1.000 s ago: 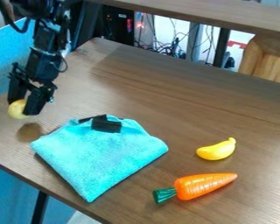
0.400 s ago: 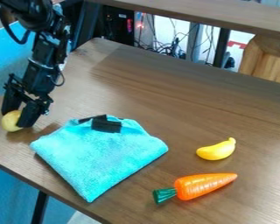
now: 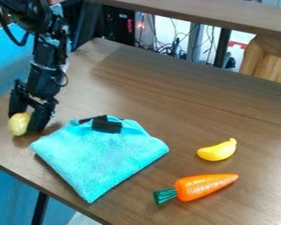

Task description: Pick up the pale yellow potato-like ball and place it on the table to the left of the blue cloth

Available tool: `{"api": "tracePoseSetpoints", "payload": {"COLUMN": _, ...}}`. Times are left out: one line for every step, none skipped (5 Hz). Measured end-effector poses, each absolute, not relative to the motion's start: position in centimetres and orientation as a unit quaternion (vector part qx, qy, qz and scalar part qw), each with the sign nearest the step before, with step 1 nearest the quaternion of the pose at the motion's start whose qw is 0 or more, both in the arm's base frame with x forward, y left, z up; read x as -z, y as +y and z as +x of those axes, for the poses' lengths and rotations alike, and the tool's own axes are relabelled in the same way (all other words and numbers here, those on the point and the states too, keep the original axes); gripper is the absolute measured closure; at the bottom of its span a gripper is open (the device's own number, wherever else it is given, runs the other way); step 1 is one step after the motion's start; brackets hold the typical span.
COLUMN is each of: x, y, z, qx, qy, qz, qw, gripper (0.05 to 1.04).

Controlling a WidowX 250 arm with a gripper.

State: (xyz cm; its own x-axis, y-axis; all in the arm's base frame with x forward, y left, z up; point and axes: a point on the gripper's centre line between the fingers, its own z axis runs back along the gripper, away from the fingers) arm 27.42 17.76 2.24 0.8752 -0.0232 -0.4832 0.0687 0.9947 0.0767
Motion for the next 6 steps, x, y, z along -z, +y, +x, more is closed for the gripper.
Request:
{"api": "tracePoseSetpoints", "payload": {"x": -2.7, "y": 17.7, "z": 27.6, "qx": 0.017, "qy": 0.228, "qz": 0.025, "qw": 0.973, "gripper": 0.079}}
{"api": "tracePoseSetpoints", "payload": {"x": -5.0, "y": 18.0, "z": 28.2, "qx": 0.014, "qy": 0.193, "qz": 0.042, "qw": 0.980, "gripper": 0.083}}
{"api": "tracePoseSetpoints", "payload": {"x": -5.0, "y": 18.0, "z": 28.3, "qx": 0.018, "qy": 0.189, "qz": 0.043, "qw": 0.981, "gripper": 0.083}}
{"api": "tracePoseSetpoints", "payload": {"x": -6.2, "y": 17.6, "z": 28.3, "qx": 0.029, "qy": 0.164, "qz": 0.041, "qw": 0.985, "gripper": 0.083}}
{"api": "tracePoseSetpoints", "payload": {"x": -8.5, "y": 16.3, "z": 28.1, "qx": 0.067, "qy": 0.118, "qz": 0.023, "qw": 0.990, "gripper": 0.083}}
{"api": "tracePoseSetpoints", "payload": {"x": -10.3, "y": 13.6, "z": 28.0, "qx": 0.117, "qy": 0.083, "qz": 0.003, "qw": 0.990, "gripper": 0.083}}
